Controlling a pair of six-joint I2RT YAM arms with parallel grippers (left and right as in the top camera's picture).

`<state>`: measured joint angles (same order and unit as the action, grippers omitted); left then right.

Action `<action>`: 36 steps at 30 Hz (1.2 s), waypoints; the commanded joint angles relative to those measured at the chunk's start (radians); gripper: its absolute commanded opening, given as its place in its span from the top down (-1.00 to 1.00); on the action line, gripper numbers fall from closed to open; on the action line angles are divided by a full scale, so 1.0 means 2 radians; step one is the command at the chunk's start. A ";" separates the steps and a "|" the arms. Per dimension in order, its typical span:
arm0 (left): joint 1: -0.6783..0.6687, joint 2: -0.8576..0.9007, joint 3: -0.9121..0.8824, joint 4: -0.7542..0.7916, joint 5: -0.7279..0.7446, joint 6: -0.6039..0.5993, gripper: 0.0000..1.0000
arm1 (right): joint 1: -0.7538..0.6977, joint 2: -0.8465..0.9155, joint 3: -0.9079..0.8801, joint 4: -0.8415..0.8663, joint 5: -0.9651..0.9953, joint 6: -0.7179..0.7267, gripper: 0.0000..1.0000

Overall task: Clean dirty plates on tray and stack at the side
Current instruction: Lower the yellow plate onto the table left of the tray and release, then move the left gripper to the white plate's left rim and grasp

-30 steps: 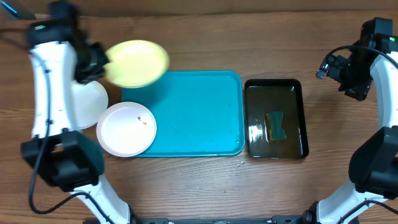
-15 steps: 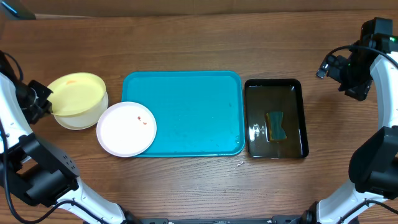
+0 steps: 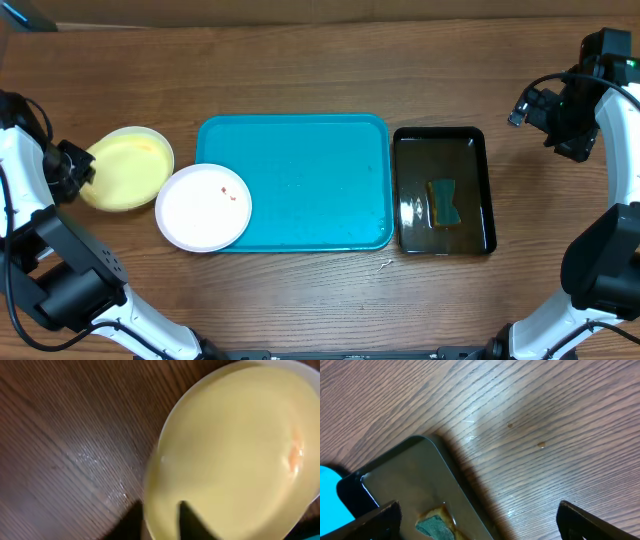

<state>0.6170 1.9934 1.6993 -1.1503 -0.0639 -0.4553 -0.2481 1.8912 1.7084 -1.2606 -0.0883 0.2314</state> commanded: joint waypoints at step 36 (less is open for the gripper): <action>-0.020 -0.263 -0.378 0.140 0.188 0.091 0.27 | -0.002 -0.009 0.006 0.001 0.005 0.000 -1.00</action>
<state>0.5953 1.4345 0.9474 -0.8787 0.2623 -0.2626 -0.2481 1.8915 1.7084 -1.2602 -0.0883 0.2317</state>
